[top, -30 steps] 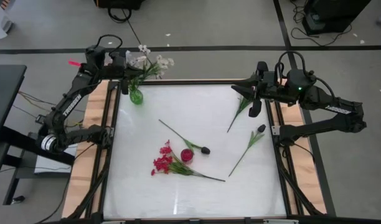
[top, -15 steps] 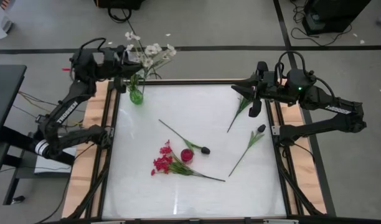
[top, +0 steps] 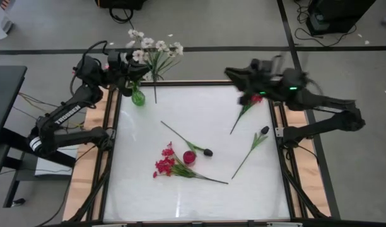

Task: Sort flowers into vase by color
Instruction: Put the white flowers into the green flower vase

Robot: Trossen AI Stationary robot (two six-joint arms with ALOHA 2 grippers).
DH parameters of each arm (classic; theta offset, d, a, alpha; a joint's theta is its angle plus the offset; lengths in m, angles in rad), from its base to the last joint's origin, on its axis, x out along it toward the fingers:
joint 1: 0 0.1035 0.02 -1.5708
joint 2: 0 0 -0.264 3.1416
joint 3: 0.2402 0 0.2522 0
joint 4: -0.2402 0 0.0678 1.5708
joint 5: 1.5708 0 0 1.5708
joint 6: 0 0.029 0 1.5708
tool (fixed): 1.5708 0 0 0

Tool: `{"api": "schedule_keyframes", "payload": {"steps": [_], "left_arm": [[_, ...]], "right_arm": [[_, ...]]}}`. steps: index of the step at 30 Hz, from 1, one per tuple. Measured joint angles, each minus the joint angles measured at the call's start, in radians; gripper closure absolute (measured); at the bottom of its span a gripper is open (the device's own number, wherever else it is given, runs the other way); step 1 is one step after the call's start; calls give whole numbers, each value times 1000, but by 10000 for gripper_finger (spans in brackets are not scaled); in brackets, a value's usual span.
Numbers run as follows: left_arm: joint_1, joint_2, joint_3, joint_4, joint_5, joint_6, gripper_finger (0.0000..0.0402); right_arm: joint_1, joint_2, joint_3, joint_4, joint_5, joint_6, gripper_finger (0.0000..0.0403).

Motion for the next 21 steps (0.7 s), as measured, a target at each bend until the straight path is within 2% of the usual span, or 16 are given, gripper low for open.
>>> {"api": "schedule_keyframes", "payload": {"steps": [4, 7, 12, 17, 21], "left_arm": [[-83, 4, 0, 18, -99, -1, 389], [-142, 9, 0, 24, -180, 1, 389], [-240, 46, 0, 28, -274, 3, 389], [-336, 98, 0, 23, -323, 0, 389], [-404, 133, 0, 31, -373, 1, 389]], "right_arm": [[-17, 121, -2, 44, -48, -11, 320], [-21, 201, -1, 126, -130, 21, 306], [-22, 307, -1, 238, -210, 71, 256], [-31, 371, -1, 271, -232, 113, 199], [-38, 394, -1, 324, -305, 139, 179]]}}
